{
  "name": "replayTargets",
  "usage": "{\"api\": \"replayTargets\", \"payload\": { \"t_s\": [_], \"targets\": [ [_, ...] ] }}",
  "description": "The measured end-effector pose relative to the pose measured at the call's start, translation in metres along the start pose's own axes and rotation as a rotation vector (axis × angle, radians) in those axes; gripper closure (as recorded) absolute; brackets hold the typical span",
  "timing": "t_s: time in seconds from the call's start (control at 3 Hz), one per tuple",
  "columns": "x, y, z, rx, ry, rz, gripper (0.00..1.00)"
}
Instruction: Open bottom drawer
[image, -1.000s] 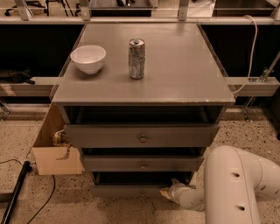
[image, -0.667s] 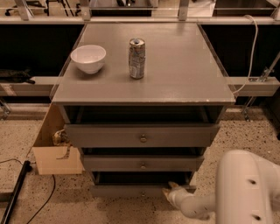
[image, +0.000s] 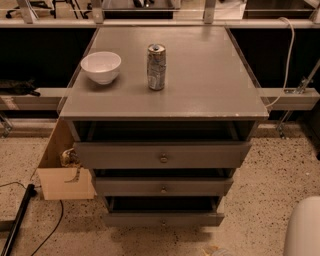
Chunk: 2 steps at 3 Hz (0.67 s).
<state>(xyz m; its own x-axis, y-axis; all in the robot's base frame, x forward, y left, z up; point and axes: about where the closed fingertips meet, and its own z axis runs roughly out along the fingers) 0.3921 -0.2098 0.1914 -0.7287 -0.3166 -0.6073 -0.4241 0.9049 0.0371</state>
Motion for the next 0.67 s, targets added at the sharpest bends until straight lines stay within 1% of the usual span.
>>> {"api": "replayTargets", "payload": {
  "t_s": [0.33,0.67],
  "targets": [
    [0.0000,0.0000,0.0001,0.000,0.000,0.000,0.57],
    [0.0001,-0.0028,0.0085,0.011,0.016,0.003,0.35]
  ]
}}
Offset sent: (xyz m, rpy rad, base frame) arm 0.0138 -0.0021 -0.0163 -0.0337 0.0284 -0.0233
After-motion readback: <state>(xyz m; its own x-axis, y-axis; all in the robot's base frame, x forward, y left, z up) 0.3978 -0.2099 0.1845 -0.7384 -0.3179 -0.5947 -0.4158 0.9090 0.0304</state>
